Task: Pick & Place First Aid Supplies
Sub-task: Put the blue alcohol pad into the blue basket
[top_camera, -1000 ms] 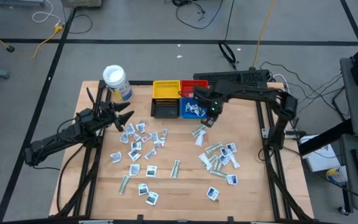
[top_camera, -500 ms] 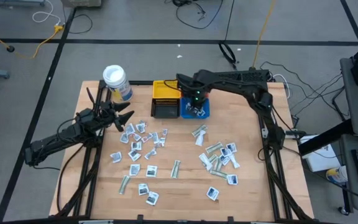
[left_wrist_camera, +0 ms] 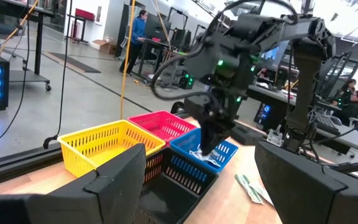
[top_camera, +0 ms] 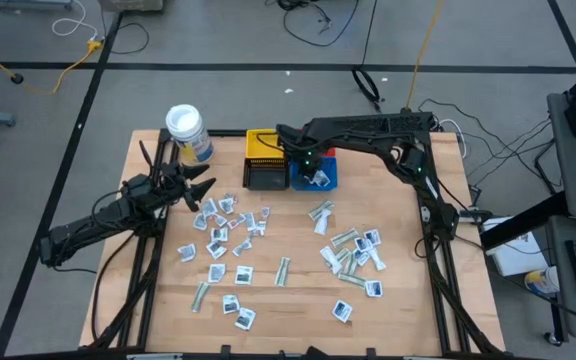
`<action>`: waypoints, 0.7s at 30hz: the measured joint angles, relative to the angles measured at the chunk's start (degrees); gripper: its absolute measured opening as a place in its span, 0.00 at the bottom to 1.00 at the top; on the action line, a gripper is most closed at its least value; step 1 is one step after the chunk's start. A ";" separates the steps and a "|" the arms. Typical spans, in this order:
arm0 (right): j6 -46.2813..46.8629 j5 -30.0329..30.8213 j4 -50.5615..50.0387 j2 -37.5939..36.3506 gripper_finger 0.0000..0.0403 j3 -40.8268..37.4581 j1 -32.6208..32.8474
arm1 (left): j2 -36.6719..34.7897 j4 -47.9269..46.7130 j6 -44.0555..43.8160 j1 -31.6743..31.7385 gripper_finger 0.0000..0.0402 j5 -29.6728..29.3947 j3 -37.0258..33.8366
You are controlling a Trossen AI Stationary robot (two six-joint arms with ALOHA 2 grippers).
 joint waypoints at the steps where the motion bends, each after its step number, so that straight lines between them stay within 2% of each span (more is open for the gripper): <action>1: -0.04 0.02 0.26 0.32 0.00 0.00 0.00 | -0.01 0.00 0.00 0.00 0.76 0.01 0.00; 10: -3.13 -0.01 1.18 0.65 0.08 0.00 0.48 | 0.00 0.00 -0.01 -0.01 0.76 0.02 -0.01; 21: -3.65 -0.03 1.12 0.65 0.45 0.00 0.48 | 0.00 0.00 0.00 0.00 0.76 0.00 0.00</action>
